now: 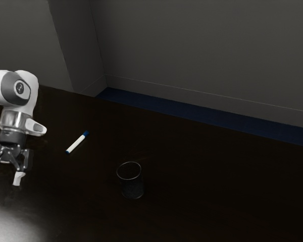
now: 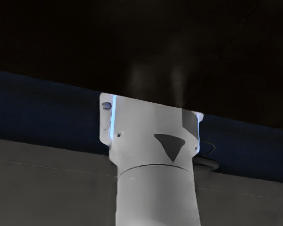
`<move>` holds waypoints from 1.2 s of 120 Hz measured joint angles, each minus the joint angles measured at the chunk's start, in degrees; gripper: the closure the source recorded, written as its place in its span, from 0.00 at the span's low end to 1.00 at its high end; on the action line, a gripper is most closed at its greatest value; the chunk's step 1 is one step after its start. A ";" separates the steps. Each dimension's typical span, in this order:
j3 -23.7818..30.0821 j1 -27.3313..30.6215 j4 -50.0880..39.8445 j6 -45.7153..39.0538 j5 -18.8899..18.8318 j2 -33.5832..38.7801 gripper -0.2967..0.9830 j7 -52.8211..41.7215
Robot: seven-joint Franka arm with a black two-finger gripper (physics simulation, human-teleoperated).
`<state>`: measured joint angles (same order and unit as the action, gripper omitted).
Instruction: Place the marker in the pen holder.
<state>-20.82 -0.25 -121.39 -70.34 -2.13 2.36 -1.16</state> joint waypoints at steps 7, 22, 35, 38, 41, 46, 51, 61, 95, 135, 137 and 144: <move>4.23 4.72 16.50 -5.93 0.38 0.24 0.23 -0.09; 3.41 -6.69 13.22 -19.88 0.65 -0.26 0.23 -0.02; 0.35 -16.70 8.64 -31.46 -0.40 -7.30 0.23 -1.07; 2.03 -13.63 9.04 -34.00 -0.63 -9.29 0.24 -1.54; 3.95 -8.19 9.60 -36.39 -0.84 -10.83 0.24 -2.00; 6.11 0.06 10.25 -39.85 -1.12 -12.43 0.25 -2.72; 7.24 4.02 11.13 -42.81 -1.32 -13.85 0.26 -3.39; 8.11 5.79 15.36 -47.17 -1.45 -18.49 0.27 -4.84; 7.87 7.44 36.26 -52.72 6.27 -40.16 0.29 -12.75; 8.35 7.24 37.16 -54.79 11.23 -43.89 0.30 -20.07; 8.35 7.27 37.21 -54.88 11.39 -44.05 0.30 -20.36; 8.27 7.40 38.09 -55.14 11.92 -45.05 0.30 -21.37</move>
<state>-12.56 7.15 -83.30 -125.48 9.80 -42.69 -22.53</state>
